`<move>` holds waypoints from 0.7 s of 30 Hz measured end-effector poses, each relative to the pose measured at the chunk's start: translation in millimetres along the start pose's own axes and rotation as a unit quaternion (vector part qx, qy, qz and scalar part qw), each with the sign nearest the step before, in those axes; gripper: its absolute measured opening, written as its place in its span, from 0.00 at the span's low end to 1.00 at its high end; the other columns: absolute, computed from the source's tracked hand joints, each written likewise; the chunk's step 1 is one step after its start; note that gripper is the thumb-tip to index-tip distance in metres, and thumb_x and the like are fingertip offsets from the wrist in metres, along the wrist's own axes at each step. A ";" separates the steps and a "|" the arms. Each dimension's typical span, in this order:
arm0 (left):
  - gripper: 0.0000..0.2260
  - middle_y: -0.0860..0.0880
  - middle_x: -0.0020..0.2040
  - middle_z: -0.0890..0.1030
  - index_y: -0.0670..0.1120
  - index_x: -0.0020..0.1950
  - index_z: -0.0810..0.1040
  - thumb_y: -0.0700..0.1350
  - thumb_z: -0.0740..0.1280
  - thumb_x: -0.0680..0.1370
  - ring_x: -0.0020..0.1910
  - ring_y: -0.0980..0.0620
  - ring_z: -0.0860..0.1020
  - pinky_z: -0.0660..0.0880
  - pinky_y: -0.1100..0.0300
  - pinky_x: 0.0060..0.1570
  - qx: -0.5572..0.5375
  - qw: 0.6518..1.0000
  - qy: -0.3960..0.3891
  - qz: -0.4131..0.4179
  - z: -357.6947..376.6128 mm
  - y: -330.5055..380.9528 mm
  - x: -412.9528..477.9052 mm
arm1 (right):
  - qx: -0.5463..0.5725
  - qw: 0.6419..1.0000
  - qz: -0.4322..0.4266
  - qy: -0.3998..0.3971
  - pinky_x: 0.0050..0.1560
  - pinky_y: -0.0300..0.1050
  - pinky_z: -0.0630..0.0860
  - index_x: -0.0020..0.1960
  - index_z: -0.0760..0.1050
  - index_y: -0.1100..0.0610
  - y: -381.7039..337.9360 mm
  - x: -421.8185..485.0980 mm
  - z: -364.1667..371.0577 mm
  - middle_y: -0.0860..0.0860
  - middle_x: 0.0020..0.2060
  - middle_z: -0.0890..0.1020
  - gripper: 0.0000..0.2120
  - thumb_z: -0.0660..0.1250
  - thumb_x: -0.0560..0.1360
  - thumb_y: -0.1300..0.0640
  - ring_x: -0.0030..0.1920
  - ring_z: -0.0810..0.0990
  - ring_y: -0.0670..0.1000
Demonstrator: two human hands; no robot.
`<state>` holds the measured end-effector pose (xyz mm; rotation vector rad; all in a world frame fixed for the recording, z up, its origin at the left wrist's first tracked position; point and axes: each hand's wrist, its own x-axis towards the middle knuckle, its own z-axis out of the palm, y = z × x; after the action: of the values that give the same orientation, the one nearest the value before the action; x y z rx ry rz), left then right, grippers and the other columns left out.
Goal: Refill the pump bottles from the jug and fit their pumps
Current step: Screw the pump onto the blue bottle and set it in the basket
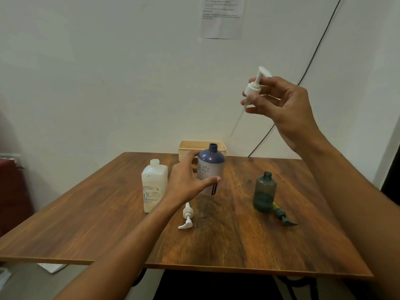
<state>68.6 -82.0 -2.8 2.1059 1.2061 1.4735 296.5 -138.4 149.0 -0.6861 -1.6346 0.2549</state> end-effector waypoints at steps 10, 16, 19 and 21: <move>0.42 0.48 0.69 0.80 0.49 0.75 0.70 0.59 0.82 0.66 0.62 0.49 0.80 0.82 0.50 0.59 0.002 1.000 -0.012 -0.002 1.5 1.4 0.0 | 0.029 0.999 0.036 -0.018 0.59 0.58 0.85 0.70 0.78 0.62 7.1 4.5 18.0 0.61 0.58 0.86 0.19 0.74 0.81 0.59 0.58 0.88 0.58; 0.42 0.49 0.68 0.80 0.50 0.75 0.70 0.60 0.81 0.66 0.61 0.52 0.80 0.81 0.55 0.58 0.009 1.000 -0.014 0.004 2.6 1.4 0.2 | 0.026 0.997 0.066 -0.025 0.58 0.55 0.86 0.70 0.79 0.62 22.3 2.0 26.8 0.59 0.58 0.87 0.19 0.74 0.81 0.60 0.56 0.89 0.56; 0.42 0.50 0.67 0.81 0.50 0.75 0.71 0.61 0.81 0.66 0.60 0.53 0.80 0.81 0.59 0.56 0.007 1.000 -0.014 0.009 3.0 1.9 0.2 | 0.035 0.995 0.085 -0.035 0.57 0.53 0.86 0.69 0.79 0.61 30.7 -0.8 31.6 0.58 0.57 0.87 0.18 0.75 0.80 0.59 0.56 0.89 0.56; 0.41 0.49 0.67 0.81 0.50 0.75 0.70 0.61 0.81 0.66 0.60 0.53 0.80 0.81 0.59 0.56 0.007 1.000 -0.014 0.008 2.9 2.7 0.1 | 0.037 0.994 0.095 -0.050 0.55 0.52 0.86 0.68 0.80 0.60 37.2 -4.7 35.1 0.57 0.56 0.88 0.18 0.75 0.79 0.58 0.55 0.89 0.56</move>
<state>72.5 -82.9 -2.2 2.1435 1.1949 1.4427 273.8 -103.9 118.5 -0.7837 -1.6467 0.4924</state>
